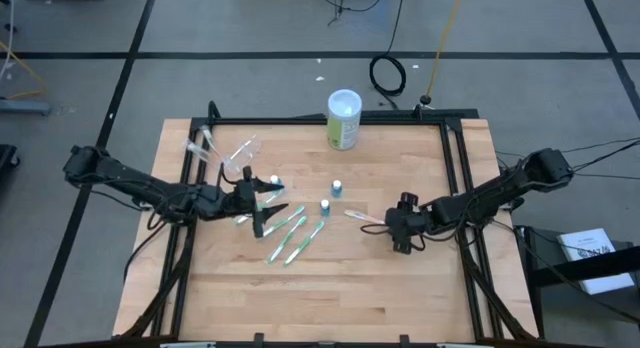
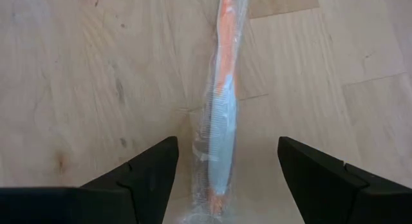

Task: Pick & Place toothbrushing station
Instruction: Put the orange toothbrush into the left section of the transparent organizer

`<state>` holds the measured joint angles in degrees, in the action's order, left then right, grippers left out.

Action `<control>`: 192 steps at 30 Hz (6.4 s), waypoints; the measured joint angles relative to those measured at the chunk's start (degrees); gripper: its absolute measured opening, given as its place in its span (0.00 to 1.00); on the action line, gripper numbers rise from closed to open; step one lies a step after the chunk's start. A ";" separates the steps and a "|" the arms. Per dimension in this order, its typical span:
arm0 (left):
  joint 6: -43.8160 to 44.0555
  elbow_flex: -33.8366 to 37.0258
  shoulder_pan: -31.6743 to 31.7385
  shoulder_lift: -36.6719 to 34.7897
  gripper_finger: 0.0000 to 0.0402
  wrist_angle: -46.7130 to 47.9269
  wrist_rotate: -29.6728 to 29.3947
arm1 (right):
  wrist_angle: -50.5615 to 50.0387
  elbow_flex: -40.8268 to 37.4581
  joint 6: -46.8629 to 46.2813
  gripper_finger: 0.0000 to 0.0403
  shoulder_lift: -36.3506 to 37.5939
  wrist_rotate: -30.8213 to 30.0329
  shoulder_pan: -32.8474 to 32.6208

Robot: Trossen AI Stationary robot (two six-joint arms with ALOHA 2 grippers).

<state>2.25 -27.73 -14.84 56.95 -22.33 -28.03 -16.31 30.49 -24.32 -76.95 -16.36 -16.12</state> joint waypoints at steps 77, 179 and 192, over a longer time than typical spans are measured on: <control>-0.66 0.00 4.01 0.07 0.60 -3.64 1.67 | 31.45 -0.56 29.70 0.05 14.67 2.28 9.95; -7.31 -14.32 8.39 33.79 0.26 -41.77 25.01 | 45.19 -2.44 28.17 0.05 14.67 20.96 13.77; -7.94 -14.29 8.38 33.75 0.15 -41.63 25.05 | 45.16 -2.44 28.17 0.05 14.67 20.92 13.77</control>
<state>-5.69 -42.02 -6.46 90.70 -63.96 -2.98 28.86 28.05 3.86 -62.28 4.56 -2.35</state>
